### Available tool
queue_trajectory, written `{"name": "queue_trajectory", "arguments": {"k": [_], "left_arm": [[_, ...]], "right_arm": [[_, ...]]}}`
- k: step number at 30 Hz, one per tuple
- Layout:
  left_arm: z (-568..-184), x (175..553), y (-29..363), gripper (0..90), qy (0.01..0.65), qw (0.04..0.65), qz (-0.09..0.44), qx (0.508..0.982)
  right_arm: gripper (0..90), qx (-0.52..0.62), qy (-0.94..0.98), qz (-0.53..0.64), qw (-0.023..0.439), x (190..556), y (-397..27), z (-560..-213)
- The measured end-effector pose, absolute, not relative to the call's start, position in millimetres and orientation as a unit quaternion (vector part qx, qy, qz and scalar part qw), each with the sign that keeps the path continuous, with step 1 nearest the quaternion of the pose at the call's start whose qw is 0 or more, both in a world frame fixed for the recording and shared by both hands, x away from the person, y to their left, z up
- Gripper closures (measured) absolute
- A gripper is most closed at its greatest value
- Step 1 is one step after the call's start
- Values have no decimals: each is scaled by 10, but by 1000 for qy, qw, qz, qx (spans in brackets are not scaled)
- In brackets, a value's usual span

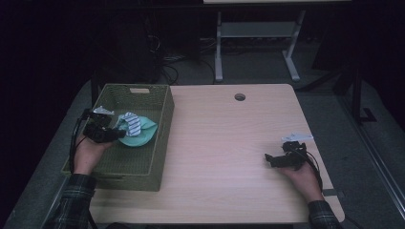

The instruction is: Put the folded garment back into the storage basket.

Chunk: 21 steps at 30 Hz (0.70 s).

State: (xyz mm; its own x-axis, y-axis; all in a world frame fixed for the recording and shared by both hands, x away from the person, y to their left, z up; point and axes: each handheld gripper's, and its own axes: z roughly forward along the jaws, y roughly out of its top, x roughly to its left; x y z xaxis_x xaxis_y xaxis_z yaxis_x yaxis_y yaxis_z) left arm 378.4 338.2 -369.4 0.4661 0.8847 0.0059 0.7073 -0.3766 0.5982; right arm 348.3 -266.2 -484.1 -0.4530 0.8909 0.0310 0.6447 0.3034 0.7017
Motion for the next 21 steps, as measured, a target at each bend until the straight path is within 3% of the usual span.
{"name": "queue_trajectory", "arguments": {"k": [15,21], "left_arm": [[-3972,3869,3395,764,500,238,134,822],[-4006,3870,3401,598,502,233,130,823]], "right_arm": [[12,488,786,331,187,3484,-2663,-4842],[12,489,786,331,186,3484,-2662,-4841]]}}
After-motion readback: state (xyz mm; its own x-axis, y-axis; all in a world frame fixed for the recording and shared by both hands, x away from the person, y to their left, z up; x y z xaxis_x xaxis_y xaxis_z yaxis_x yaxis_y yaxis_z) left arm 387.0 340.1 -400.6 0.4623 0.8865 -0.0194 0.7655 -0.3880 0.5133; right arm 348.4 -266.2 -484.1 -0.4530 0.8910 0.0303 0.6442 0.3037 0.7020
